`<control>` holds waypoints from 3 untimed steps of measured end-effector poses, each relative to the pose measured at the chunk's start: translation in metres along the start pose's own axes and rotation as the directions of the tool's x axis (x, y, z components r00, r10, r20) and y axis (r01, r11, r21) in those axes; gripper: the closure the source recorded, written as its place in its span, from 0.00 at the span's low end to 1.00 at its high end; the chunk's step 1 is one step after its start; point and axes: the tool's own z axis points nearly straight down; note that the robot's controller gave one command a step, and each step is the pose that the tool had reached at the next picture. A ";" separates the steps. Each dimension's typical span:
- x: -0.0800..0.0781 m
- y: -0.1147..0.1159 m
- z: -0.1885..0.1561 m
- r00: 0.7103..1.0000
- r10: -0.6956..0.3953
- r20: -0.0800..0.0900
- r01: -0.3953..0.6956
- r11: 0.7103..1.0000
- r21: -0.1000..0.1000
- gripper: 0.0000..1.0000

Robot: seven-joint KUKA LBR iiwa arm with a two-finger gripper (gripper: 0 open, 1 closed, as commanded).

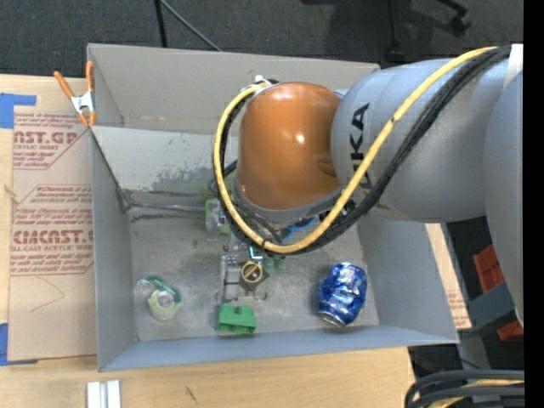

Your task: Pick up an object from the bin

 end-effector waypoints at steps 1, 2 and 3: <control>0.003 0.005 0.142 0.957 -0.289 0.001 0.289 0.957 0.001 0.00; -0.003 0.081 0.143 0.790 -0.613 0.009 0.613 0.790 0.002 0.00; -0.004 0.080 0.143 0.792 -0.611 0.008 0.611 0.792 0.002 1.00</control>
Offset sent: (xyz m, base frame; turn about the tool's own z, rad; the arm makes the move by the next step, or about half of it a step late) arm -0.0022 0.0051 -0.1388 -0.2912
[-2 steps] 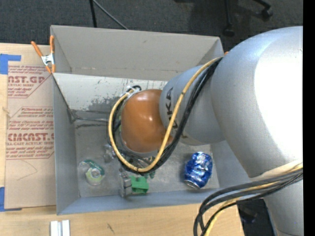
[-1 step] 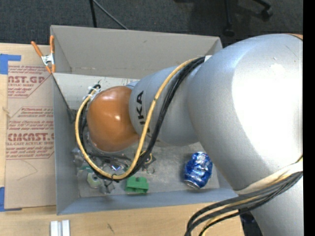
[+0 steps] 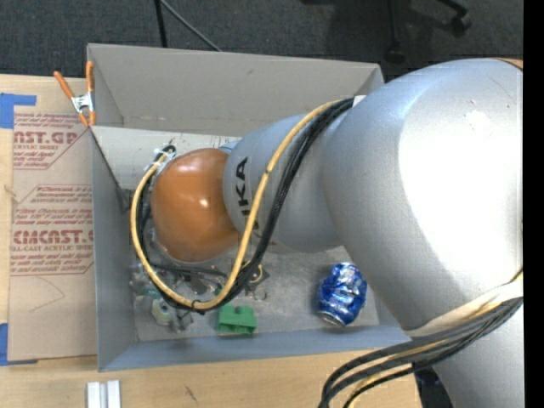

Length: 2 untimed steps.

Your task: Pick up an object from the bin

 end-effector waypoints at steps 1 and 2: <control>0.000 0.000 0.000 1.000 0.000 0.000 0.000 1.000 0.000 0.00; 0.000 0.000 0.000 1.000 0.001 0.000 -0.001 1.000 0.000 1.00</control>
Offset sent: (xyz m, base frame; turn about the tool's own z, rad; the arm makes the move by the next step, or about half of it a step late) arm 0.0000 0.0000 0.0000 0.0000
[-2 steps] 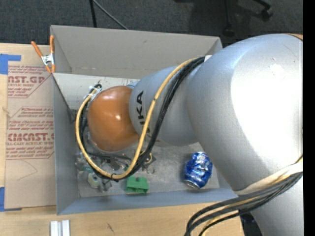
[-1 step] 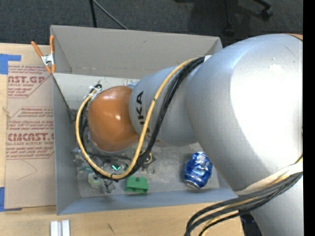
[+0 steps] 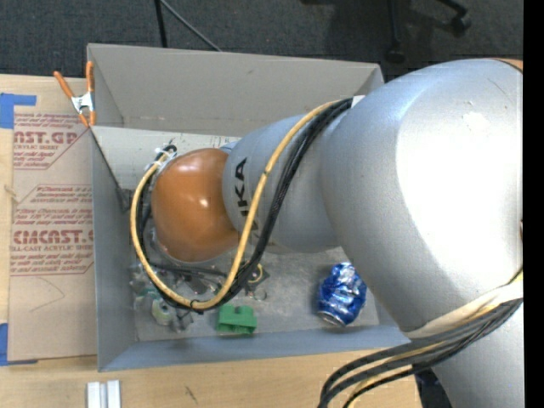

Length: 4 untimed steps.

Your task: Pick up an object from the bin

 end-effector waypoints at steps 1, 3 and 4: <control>0.011 -0.017 0.000 1.000 0.025 0.002 -0.025 1.000 0.000 1.00; 0.014 -0.020 -0.085 0.999 0.054 0.008 -0.054 0.999 0.002 1.00; -0.002 -0.010 -0.161 0.998 0.058 0.010 -0.058 0.998 0.003 1.00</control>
Offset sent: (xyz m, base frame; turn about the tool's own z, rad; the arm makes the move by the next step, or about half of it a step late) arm 0.0015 -0.0223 0.0000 0.0250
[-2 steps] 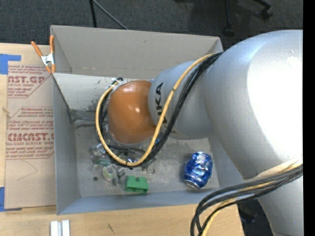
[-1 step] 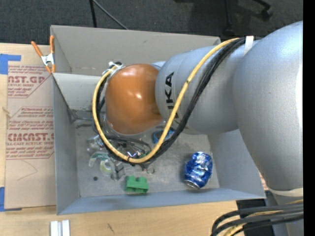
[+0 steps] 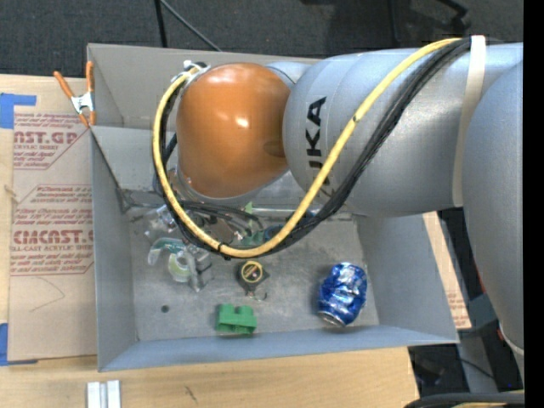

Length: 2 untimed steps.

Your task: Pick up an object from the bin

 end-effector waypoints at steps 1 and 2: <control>0.026 -0.025 0.054 0.993 -0.120 -0.014 0.120 0.993 -0.004 1.00; 0.032 -0.045 -0.021 0.993 -0.119 -0.003 0.119 0.993 0.001 1.00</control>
Offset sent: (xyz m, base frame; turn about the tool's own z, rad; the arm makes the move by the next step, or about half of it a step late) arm -0.0064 -0.0347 -0.0519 -0.1206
